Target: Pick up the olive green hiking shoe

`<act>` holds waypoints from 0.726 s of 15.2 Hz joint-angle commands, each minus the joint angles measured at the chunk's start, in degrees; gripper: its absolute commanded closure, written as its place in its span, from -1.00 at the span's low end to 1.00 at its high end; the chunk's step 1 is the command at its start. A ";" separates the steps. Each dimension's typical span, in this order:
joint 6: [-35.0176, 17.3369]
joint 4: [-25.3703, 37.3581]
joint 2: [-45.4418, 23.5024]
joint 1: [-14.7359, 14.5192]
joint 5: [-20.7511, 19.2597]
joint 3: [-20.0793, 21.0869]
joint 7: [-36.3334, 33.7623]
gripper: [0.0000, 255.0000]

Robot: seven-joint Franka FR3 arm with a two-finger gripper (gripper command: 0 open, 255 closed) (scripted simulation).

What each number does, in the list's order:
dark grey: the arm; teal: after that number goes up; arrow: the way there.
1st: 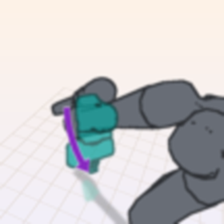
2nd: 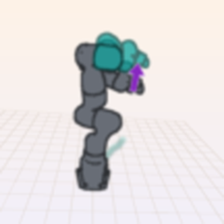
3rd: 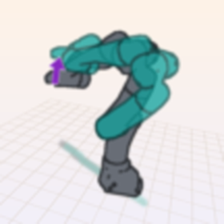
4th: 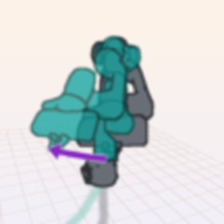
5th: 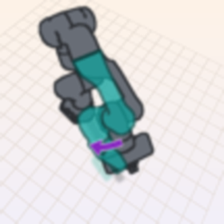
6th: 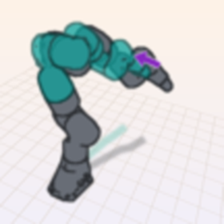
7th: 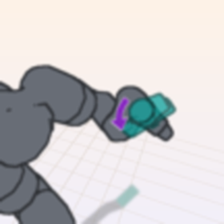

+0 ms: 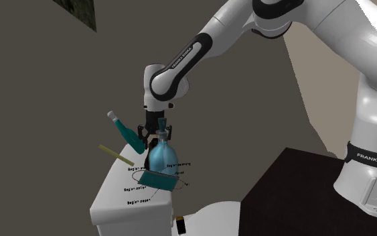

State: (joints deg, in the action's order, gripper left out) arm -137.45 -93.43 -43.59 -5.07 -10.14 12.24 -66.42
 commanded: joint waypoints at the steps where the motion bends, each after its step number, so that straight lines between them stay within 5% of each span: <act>1: -0.08 0.04 -0.13 -0.02 -0.02 -0.02 -0.01 1.00; 11: 0.74 -0.31 1.03 0.15 0.19 0.19 0.08 1.00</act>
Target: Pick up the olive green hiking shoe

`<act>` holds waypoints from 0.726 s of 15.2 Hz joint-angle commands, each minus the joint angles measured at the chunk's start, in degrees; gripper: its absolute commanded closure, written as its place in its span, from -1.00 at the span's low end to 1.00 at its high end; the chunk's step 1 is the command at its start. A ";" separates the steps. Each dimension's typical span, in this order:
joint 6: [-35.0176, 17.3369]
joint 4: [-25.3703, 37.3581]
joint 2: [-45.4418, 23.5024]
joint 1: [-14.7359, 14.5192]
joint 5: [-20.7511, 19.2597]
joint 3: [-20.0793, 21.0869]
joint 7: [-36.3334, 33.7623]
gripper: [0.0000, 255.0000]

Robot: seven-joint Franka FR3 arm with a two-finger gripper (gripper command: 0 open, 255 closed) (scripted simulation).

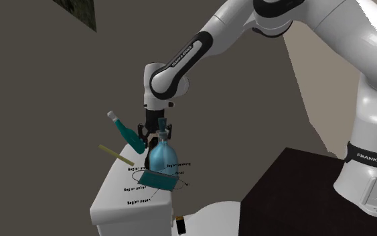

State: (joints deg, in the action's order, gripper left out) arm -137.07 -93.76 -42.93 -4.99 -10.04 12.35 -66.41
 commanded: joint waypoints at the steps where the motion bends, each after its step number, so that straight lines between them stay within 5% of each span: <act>1: 0.81 -0.08 0.93 0.15 0.20 0.19 0.12 1.00; 11: 5.74 -0.20 6.01 0.83 1.33 1.17 0.67 1.00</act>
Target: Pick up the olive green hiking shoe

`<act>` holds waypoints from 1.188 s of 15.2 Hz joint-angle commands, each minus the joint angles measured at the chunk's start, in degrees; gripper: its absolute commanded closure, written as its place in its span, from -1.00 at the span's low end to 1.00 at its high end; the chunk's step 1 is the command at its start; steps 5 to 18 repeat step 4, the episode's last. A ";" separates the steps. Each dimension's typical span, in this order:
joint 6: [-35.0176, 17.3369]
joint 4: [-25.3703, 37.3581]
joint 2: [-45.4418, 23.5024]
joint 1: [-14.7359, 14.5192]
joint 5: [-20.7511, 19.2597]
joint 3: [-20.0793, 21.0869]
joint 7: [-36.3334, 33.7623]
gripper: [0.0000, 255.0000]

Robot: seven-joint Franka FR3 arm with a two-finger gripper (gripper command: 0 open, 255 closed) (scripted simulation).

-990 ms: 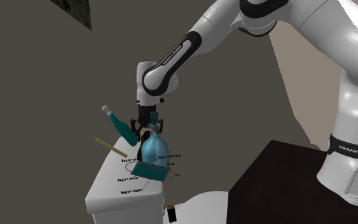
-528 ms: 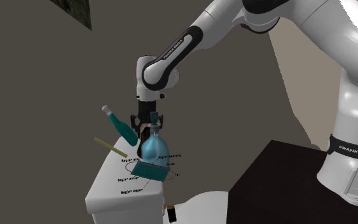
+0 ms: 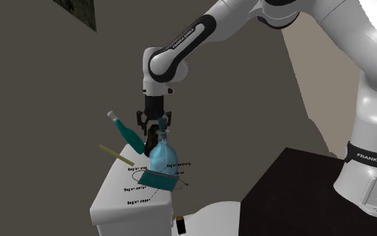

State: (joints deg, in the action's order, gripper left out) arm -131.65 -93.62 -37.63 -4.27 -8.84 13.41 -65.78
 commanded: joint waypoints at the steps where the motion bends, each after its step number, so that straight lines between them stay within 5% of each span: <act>1: 0.85 -0.27 1.18 0.17 0.24 0.20 0.10 1.00; 18: 1.46 -0.19 1.71 0.23 0.37 0.30 0.17 1.00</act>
